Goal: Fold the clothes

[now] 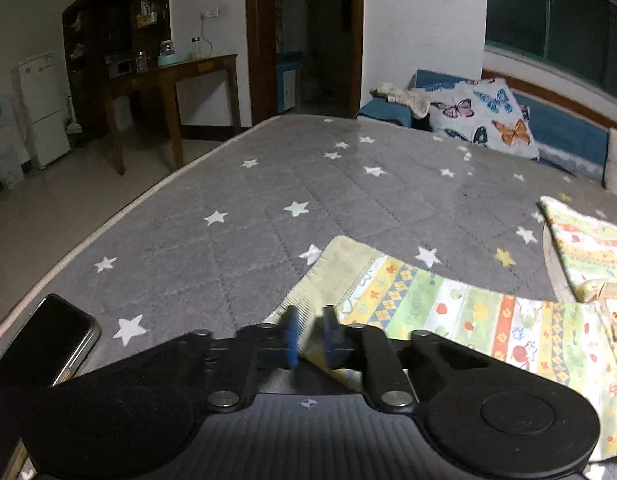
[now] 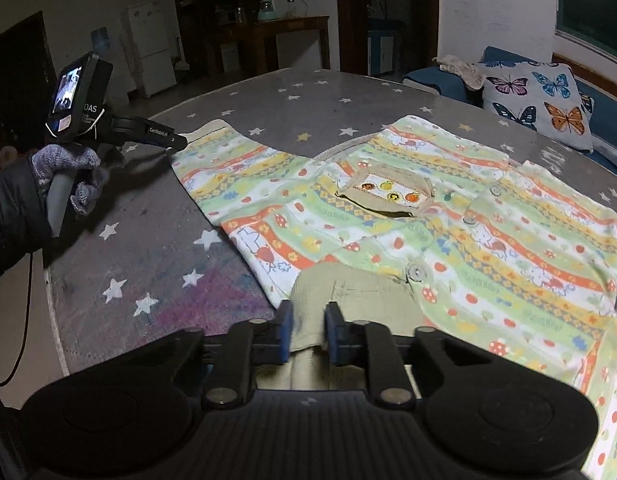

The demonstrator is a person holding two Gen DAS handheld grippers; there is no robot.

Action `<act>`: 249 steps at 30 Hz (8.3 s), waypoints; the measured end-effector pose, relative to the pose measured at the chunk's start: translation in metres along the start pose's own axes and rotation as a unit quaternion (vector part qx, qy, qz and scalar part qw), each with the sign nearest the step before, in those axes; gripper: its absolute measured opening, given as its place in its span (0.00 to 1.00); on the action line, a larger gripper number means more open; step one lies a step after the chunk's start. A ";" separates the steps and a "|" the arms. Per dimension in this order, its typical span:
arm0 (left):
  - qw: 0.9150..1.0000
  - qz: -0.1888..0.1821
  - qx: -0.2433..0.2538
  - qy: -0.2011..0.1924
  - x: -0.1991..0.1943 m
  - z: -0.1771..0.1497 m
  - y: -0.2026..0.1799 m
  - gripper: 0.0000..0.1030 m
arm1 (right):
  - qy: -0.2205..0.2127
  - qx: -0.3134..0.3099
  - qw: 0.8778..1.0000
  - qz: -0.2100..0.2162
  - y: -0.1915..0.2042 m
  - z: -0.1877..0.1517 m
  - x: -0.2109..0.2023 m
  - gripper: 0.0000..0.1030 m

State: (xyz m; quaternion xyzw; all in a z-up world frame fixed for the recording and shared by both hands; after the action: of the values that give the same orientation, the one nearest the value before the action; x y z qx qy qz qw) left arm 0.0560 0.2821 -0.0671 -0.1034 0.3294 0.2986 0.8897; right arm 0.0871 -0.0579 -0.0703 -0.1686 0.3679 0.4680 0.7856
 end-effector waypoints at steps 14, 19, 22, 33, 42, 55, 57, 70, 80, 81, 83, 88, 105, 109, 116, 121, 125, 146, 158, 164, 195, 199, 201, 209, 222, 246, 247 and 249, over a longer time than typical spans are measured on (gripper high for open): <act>1.000 0.023 0.013 -0.011 -0.007 -0.001 0.006 0.02 | -0.015 0.016 1.000 0.004 -0.004 -0.007 -0.021 0.22; 0.999 -0.004 0.031 -0.019 -0.022 0.005 -0.012 0.14 | -0.037 0.074 0.996 -0.028 -0.037 -0.018 -0.053 0.31; 0.998 -0.034 0.048 -0.025 -0.033 0.007 -0.038 0.43 | -0.050 0.125 0.988 -0.073 -0.072 -0.035 -0.074 0.31; 0.973 -0.176 0.149 -0.025 -0.072 -0.013 -0.170 0.64 | -0.069 0.259 0.941 -0.208 -0.194 -0.085 -0.105 0.32; 0.937 -0.261 0.228 -0.028 -0.107 -0.039 -0.268 0.92 | -0.071 0.287 0.921 -0.255 -0.242 -0.105 -0.104 0.42; 0.903 -0.312 0.295 -0.018 -0.121 -0.068 -0.351 0.98 | -0.088 0.330 0.883 -0.322 -0.282 -0.158 -0.158 0.48; 0.899 -0.315 0.304 -0.017 -0.123 -0.074 -0.359 0.98 | -0.091 0.331 0.880 -0.329 -0.282 -0.160 -0.163 0.50; 0.886 -0.311 0.344 -0.006 -0.119 -0.101 -0.379 0.98 | -0.078 0.328 0.865 -0.372 -0.282 -0.183 -0.171 0.50; 0.884 -0.313 0.347 -0.016 -0.124 -0.095 -0.383 0.98 | -0.096 0.336 0.869 -0.350 -0.278 -0.175 -0.178 0.09; 0.884 -0.313 0.347 -0.019 -0.126 -0.093 -0.384 0.98 | -0.102 0.333 0.868 -0.353 -0.280 -0.171 -0.182 0.09; 0.883 -0.315 0.348 -0.023 -0.128 -0.091 -0.388 0.98 | -0.115 0.328 0.868 -0.355 -0.282 -0.162 -0.190 0.09; 0.876 -0.313 0.366 -0.019 -0.124 -0.101 -0.398 0.98 | -0.126 0.325 0.869 -0.350 -0.286 -0.147 -0.196 0.09; 0.890 -0.316 0.327 -0.038 -0.128 -0.085 -0.358 0.98 | -0.171 0.241 0.910 -0.290 -0.229 -0.034 -0.225 0.08; 0.904 -0.303 0.297 -0.045 -0.123 -0.073 -0.323 0.99 | -0.178 0.196 0.929 -0.259 -0.199 0.012 -0.211 0.08; 0.926 -0.281 0.248 -0.048 -0.111 -0.061 -0.264 1.00 | -0.156 0.124 0.958 -0.204 -0.143 0.085 -0.143 0.08; 0.936 -0.269 0.223 -0.042 -0.104 -0.059 -0.235 1.00 | -0.123 0.094 0.972 -0.176 -0.111 0.106 -0.081 0.08; 0.941 -0.263 0.211 -0.036 -0.098 -0.059 -0.222 1.00 | -0.104 0.095 0.979 -0.144 -0.091 0.110 -0.045 0.09; 0.948 -0.229 0.220 -0.021 -0.074 -0.051 -0.246 1.00 | 0.004 0.147 0.978 -0.147 -0.141 -0.017 -0.047 0.21; 0.954 -0.196 0.226 -0.012 -0.050 -0.046 -0.254 1.00 | -0.026 0.155 0.974 -0.164 -0.163 -0.013 -0.043 0.16; 0.957 -0.179 0.226 -0.016 -0.042 -0.043 -0.254 1.00 | -0.017 0.185 0.967 -0.173 -0.186 -0.022 -0.028 0.09; 0.952 -0.177 0.246 -0.032 -0.062 -0.061 -0.237 1.00 | 0.011 0.059 0.981 -0.186 -0.103 -0.054 -0.058 0.31; 0.953 -0.180 0.239 -0.038 -0.068 -0.059 -0.232 1.00 | -0.011 0.053 0.982 -0.179 -0.098 -0.039 -0.060 0.31; 0.954 -0.179 0.240 -0.036 -0.068 -0.061 -0.231 1.00 | -0.015 0.054 0.984 -0.172 -0.095 -0.036 -0.054 0.31; 0.955 -0.183 0.231 -0.035 -0.069 -0.065 -0.223 1.00 | -0.001 0.036 0.985 -0.168 -0.086 -0.034 -0.046 0.31; 0.986 -0.120 0.113 -0.028 -0.060 -0.036 -0.137 0.99 | -0.017 0.018 0.994 -0.106 -0.053 -0.004 0.001 0.31; 0.998 0.025 -0.049 -0.012 0.003 -0.008 0.018 0.44 | -0.034 0.040 0.994 -0.094 -0.046 0.004 -0.001 0.32; 0.999 0.014 -0.045 -0.013 0.002 -0.008 0.015 0.31 | -0.035 0.041 0.994 -0.094 -0.046 0.004 -0.001 0.32; 0.999 -0.007 -0.043 -0.012 0.000 -0.007 0.009 0.14 | -0.036 0.042 0.994 -0.094 -0.046 0.004 -0.002 0.32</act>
State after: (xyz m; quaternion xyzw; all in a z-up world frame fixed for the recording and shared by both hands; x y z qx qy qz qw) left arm 0.0468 0.2869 -0.0717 -0.1401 0.3051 0.3078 0.8902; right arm 0.1279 -0.0801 -0.0696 -0.1519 0.3413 0.3818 0.8454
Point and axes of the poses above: each gripper's, at about its wrist camera, not at the fingertips, and x roughly the way its jaws point, y to its left, z to its top, the point moved 8 cm from there along x, roughly the way its jaws point, and after that the axes turned 2 degrees about y, right-handed, at the moved point
